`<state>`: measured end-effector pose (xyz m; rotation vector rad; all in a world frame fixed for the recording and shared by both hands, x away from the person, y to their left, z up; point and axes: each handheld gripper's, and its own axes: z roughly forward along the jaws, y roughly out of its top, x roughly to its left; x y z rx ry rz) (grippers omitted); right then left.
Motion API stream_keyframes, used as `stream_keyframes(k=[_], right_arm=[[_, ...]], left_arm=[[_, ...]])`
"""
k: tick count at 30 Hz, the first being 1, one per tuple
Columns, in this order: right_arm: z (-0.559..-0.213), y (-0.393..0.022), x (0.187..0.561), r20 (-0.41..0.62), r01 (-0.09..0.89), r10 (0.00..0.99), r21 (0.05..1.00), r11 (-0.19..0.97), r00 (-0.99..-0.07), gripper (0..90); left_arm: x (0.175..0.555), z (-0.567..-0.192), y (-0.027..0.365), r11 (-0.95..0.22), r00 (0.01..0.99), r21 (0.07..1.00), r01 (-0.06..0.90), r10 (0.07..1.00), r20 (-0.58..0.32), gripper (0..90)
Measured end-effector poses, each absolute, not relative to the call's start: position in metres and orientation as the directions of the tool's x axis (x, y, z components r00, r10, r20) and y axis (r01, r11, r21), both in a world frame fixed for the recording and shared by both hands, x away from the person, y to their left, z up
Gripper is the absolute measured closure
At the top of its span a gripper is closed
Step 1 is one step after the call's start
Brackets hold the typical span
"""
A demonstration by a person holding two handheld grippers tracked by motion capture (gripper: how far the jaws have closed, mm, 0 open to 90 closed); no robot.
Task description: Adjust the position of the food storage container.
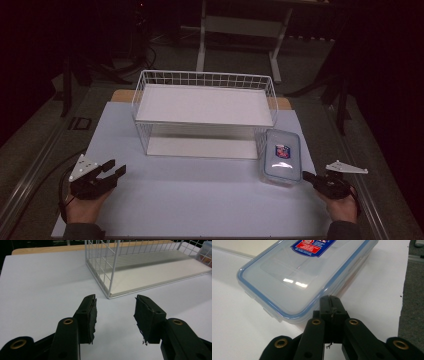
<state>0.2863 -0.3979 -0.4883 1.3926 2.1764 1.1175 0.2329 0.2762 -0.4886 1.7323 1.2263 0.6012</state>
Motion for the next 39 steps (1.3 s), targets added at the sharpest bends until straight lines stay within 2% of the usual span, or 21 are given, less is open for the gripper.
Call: stream_keyframes(k=[6,11,18,24,33,39], right_arm=[[-0.489,-0.397,0.297,0.125,0.626,0.892,0.754,0.200,-0.435,90.0],[-0.487,-0.399,0.295,0.145,0.626,0.877,0.753,0.202,-0.457,90.0],[-0.478,-0.390,0.279,0.151,0.602,0.814,0.749,0.276,-0.560,90.0],[-0.473,-0.381,0.275,0.123,0.576,0.789,0.751,0.323,-0.602,90.0],[-0.475,-0.384,0.288,0.090,0.586,0.828,0.749,0.310,-0.553,90.0],[-0.484,-0.391,0.290,0.106,0.615,0.838,0.729,0.301,-0.536,90.0]], left_arm=[[0.234,-0.489,0.276,-0.102,0.388,0.871,0.480,0.915,-0.106,51.6],[0.234,-0.489,0.276,-0.097,0.386,0.873,0.479,0.916,-0.110,51.7],[0.234,-0.490,0.275,-0.100,0.387,0.871,0.480,0.916,-0.108,51.6],[0.235,-0.490,0.274,-0.103,0.388,0.870,0.483,0.916,-0.106,51.7],[0.234,-0.490,0.275,-0.094,0.382,0.872,0.481,0.917,-0.112,51.6],[0.233,-0.489,0.276,-0.091,0.380,0.873,0.479,0.918,-0.113,51.7]])
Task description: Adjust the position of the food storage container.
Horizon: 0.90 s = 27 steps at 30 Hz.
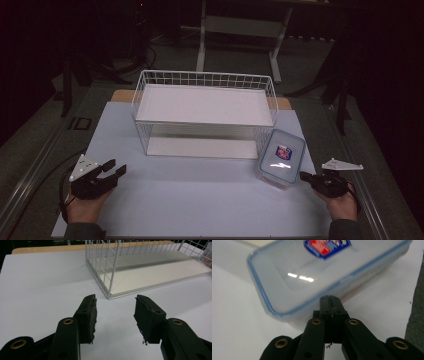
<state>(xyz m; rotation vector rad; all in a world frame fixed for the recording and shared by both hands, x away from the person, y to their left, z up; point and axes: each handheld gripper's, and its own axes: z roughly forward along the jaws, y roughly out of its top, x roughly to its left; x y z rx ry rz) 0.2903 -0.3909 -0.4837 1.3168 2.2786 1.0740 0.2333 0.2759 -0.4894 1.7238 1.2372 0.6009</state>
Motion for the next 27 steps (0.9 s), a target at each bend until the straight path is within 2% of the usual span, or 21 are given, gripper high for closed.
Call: stream_keyframes(k=[9,21,22,27], right_arm=[[-0.495,-0.388,0.298,0.091,0.655,0.849,0.680,0.329,-0.521,90.0],[-0.495,-0.377,0.284,0.107,0.617,0.771,0.672,0.409,-0.628,90.0],[-0.494,-0.371,0.279,0.107,0.599,0.739,0.667,0.442,-0.665,90.0],[-0.494,-0.358,0.272,0.100,0.568,0.694,0.662,0.489,-0.713,90.0]], left_arm=[[0.233,-0.489,0.276,-0.088,0.378,0.874,0.477,0.919,-0.114,51.6],[0.234,-0.490,0.276,-0.091,0.381,0.872,0.480,0.918,-0.113,51.6],[0.234,-0.490,0.276,-0.091,0.381,0.872,0.481,0.918,-0.114,51.6],[0.234,-0.489,0.275,-0.093,0.384,0.874,0.478,0.917,-0.112,51.6]])
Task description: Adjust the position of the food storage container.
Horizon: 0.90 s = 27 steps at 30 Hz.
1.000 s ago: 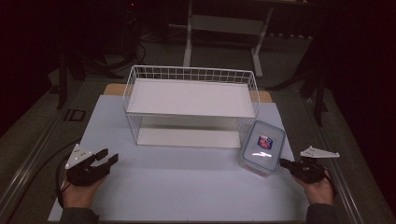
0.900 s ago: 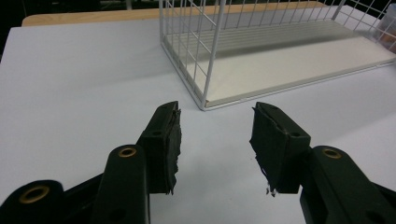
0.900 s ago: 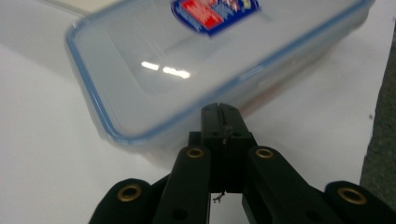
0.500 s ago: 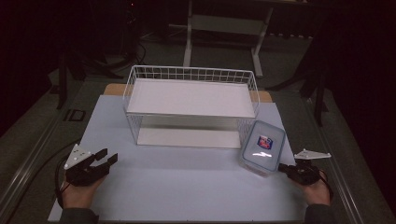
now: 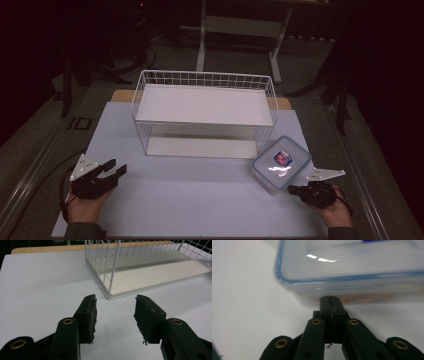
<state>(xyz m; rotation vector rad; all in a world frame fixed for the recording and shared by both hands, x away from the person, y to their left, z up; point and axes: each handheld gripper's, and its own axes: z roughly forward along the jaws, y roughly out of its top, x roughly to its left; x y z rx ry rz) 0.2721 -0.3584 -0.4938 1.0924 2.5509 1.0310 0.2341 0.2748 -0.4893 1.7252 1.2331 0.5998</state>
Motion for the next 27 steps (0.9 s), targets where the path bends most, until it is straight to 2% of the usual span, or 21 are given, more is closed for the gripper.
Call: stream_keyframes(k=[4,11,12,17,18,27], right_arm=[[-0.492,-0.348,0.267,0.094,0.523,0.633,0.664,0.535,-0.768,89.8],[-0.484,-0.357,0.264,0.085,0.515,0.643,0.682,0.519,-0.761,89.8],[-0.473,-0.370,0.265,0.084,0.508,0.680,0.733,0.452,-0.728,89.8],[-0.465,-0.381,0.272,0.059,0.503,0.743,0.771,0.390,-0.667,89.8],[-0.465,-0.391,0.284,0.036,0.516,0.808,0.786,0.341,-0.588,89.9],[-0.462,-0.405,0.321,-0.007,0.521,0.904,0.815,0.253,-0.429,89.9]], left_arm=[[0.234,-0.489,0.275,-0.092,0.383,0.875,0.476,0.917,-0.112,51.6],[0.233,-0.489,0.277,-0.080,0.376,0.879,0.471,0.919,-0.118,51.6],[0.232,-0.488,0.277,-0.082,0.377,0.879,0.470,0.919,-0.116,51.6],[0.233,-0.488,0.276,-0.087,0.379,0.879,0.470,0.919,-0.112,51.6],[0.233,-0.488,0.276,-0.091,0.380,0.879,0.469,0.918,-0.108,51.6],[0.232,-0.488,0.276,-0.088,0.380,0.881,0.465,0.918,-0.109,51.5]])
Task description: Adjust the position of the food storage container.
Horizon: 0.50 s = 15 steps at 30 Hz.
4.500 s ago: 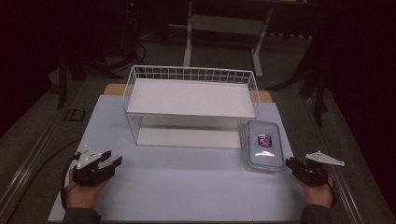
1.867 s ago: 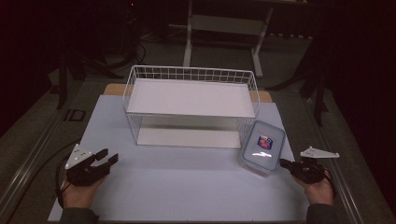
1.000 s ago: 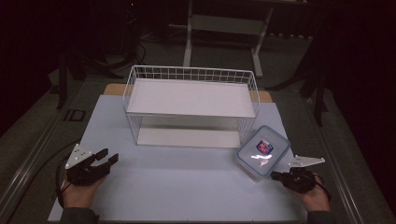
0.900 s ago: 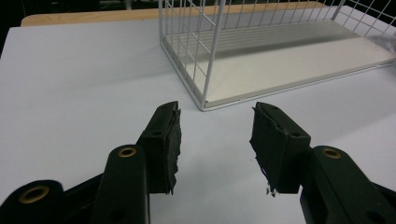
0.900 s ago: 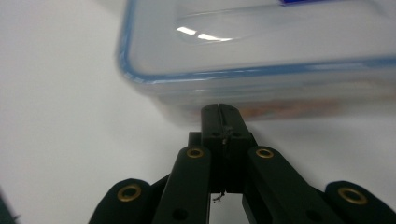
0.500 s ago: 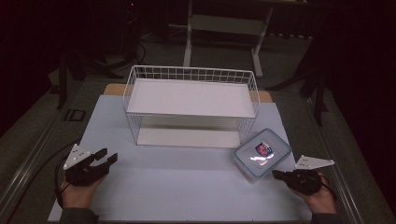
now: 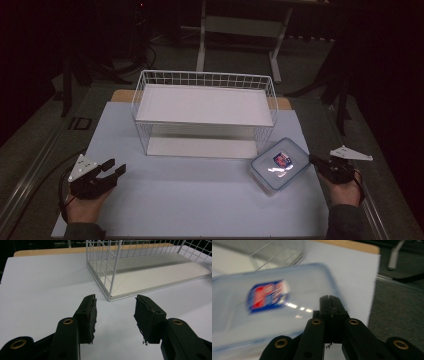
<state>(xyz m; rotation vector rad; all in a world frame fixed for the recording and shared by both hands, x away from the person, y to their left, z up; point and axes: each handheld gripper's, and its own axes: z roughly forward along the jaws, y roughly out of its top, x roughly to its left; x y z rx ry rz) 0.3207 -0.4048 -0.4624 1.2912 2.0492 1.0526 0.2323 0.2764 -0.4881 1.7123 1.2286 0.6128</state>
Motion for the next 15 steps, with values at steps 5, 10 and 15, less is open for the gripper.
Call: stream_keyframes(k=[5,10,15], right_arm=[[-0.463,-0.407,0.337,-0.016,0.542,0.927,0.807,0.233,-0.374,89.9],[-0.469,-0.409,0.352,-0.021,0.593,0.938,0.770,0.236,-0.347,89.9],[-0.471,-0.408,0.355,0.004,0.603,0.935,0.765,0.226,-0.355,90.0]], left_arm=[[0.232,-0.488,0.277,-0.089,0.381,0.882,0.463,0.918,-0.108,51.5],[0.231,-0.488,0.277,-0.089,0.381,0.882,0.463,0.918,-0.107,51.4],[0.232,-0.488,0.276,-0.089,0.382,0.882,0.463,0.918,-0.108,51.4]])
